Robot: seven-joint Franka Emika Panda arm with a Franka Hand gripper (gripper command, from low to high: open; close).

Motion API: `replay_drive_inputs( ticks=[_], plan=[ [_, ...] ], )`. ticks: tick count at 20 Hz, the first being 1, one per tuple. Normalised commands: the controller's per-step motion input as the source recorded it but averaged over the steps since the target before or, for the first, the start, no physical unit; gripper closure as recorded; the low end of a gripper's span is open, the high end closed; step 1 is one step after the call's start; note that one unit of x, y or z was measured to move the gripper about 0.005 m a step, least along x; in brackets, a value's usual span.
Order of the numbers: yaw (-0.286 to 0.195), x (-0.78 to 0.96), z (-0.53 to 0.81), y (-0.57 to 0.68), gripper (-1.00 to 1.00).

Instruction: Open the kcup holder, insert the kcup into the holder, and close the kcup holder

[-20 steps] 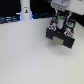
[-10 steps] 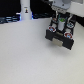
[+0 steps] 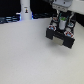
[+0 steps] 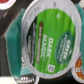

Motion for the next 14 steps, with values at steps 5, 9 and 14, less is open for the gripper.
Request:
replay_drive_inputs(
  ticks=[5,9,14],
  plan=[
    [0.001,-0.02,-0.15,0.02,1.00],
    [-0.005,0.00,-0.33,-0.09,1.00],
    [0.010,-0.01,-0.11,0.08,1.00]
  ],
)
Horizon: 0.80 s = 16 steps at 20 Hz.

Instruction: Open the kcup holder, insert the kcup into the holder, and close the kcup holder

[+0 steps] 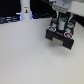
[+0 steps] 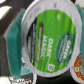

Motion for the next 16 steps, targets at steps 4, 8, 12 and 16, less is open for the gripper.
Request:
replay_drive_inputs(
  ticks=[4,8,12,16],
  plan=[
    [0.057,-0.04,0.29,0.29,1.00],
    [0.044,-0.11,0.11,0.19,1.00],
    [0.001,-0.07,-0.09,-0.13,1.00],
    [-0.006,-0.07,-0.02,-0.11,1.00]
  ],
)
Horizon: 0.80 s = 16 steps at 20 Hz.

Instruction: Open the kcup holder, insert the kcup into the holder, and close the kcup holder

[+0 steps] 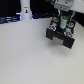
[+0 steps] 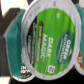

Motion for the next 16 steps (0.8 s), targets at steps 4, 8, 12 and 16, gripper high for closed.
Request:
replay_drive_inputs(
  ticks=[4,8,12,16],
  plan=[
    [0.000,-0.11,0.04,-0.03,1.00],
    [-0.010,-0.15,0.16,-0.17,1.00],
    [-0.020,-0.04,0.21,-0.25,1.00],
    [-0.006,0.00,0.00,-0.15,1.00]
  ],
)
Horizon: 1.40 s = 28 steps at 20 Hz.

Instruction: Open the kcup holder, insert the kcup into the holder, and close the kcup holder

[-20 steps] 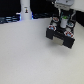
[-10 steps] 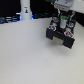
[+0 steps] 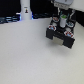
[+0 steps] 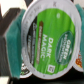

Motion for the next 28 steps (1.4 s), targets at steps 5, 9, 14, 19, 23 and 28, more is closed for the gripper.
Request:
replay_drive_inputs(
  ticks=[5,9,14,19,23,28],
  plan=[
    [-0.005,0.01,-0.25,-0.05,1.00],
    [-0.005,0.01,-0.24,-0.10,1.00],
    [-0.002,-0.02,-0.11,-0.06,1.00],
    [-0.020,-0.17,0.17,-0.17,1.00],
    [-0.002,-0.03,-0.15,-0.05,1.00],
    [0.000,0.00,-0.37,-0.03,1.00]
  ],
)
